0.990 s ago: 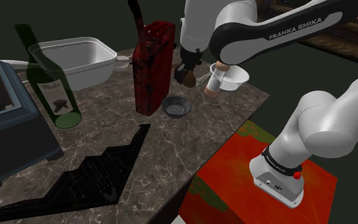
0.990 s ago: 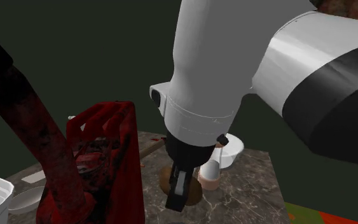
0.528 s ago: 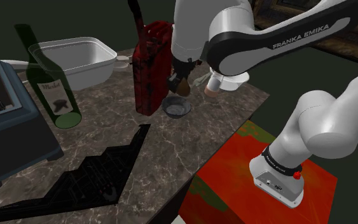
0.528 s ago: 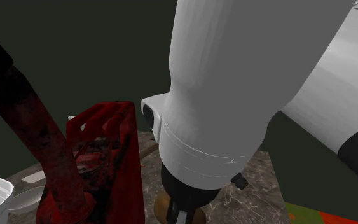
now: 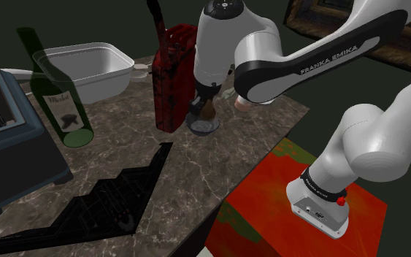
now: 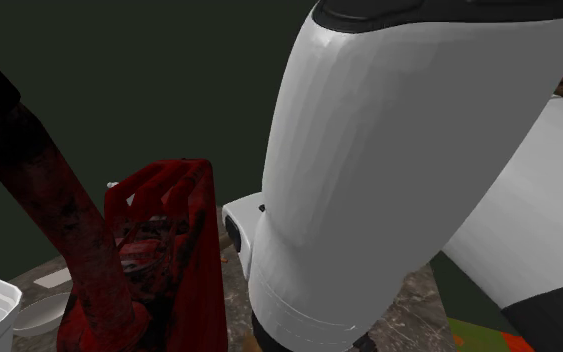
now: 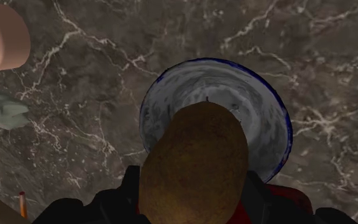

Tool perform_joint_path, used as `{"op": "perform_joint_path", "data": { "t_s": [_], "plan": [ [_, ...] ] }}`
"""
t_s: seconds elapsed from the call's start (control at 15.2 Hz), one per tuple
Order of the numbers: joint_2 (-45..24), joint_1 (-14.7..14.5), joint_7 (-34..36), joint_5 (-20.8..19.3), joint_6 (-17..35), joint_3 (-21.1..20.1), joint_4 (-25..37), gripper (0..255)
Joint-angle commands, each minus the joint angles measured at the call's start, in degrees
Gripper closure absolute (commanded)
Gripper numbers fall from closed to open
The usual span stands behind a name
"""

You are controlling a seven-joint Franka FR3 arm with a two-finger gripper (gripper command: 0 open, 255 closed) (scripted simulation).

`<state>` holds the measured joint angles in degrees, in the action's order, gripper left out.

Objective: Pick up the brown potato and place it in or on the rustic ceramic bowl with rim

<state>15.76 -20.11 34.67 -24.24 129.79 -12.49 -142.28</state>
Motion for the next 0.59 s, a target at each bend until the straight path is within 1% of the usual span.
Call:
{"op": "perform_joint_path", "data": {
  "t_s": [0.0,0.13,0.53],
  "plan": [
    [-0.67,0.17,1.09,-0.74,1.59,-0.2,-1.1,255],
    [-1.77,0.46,2.23,-1.69,3.19,-0.37,-1.82,255],
    [-1.77,0.46,2.23,-1.69,3.19,-0.37,-1.82,255]
  ]
}}
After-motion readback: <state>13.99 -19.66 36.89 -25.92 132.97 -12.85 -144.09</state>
